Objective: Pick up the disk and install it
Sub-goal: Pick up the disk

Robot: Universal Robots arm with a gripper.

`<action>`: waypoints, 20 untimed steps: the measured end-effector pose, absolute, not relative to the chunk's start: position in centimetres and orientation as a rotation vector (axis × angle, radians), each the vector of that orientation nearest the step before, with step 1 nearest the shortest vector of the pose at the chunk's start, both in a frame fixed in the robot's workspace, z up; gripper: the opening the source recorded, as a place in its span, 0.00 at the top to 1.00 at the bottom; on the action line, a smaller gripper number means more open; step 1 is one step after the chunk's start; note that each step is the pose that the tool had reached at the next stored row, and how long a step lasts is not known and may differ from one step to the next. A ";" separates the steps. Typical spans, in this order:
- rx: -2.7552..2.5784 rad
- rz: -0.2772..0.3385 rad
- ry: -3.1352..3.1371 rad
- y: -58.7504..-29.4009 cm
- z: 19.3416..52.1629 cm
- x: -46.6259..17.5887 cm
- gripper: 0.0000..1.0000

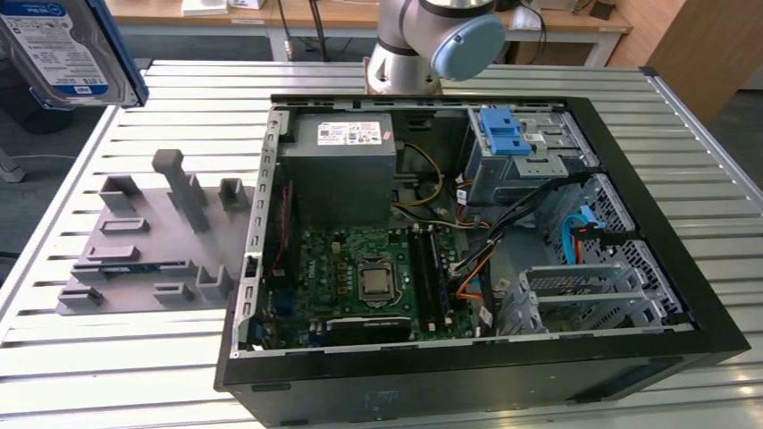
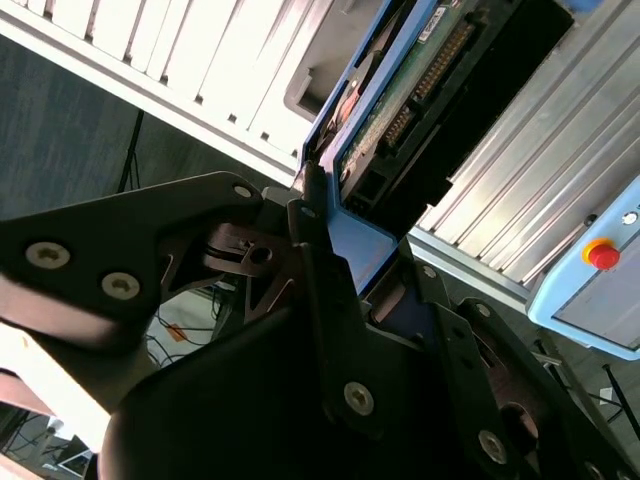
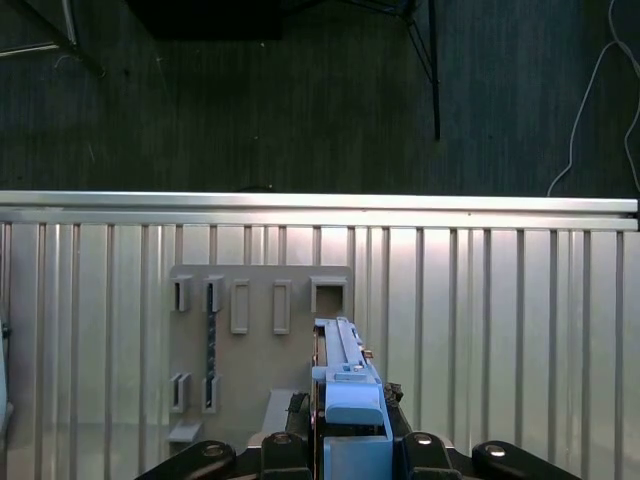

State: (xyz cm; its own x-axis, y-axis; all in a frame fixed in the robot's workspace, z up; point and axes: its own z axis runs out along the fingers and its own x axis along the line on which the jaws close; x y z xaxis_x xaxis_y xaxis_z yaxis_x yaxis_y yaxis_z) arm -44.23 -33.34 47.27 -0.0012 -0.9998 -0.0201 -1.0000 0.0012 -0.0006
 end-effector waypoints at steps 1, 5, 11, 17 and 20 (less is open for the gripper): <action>-2.210 0.022 2.212 -33.3 47.3 -44.2 0.64; -2.210 0.021 2.212 -33.4 47.3 -44.2 0.64; -2.210 0.022 2.212 -33.4 47.3 -44.0 0.64; -2.210 0.022 2.212 -33.4 47.3 -43.7 0.64; -2.210 0.022 2.212 -33.4 47.3 -43.5 0.64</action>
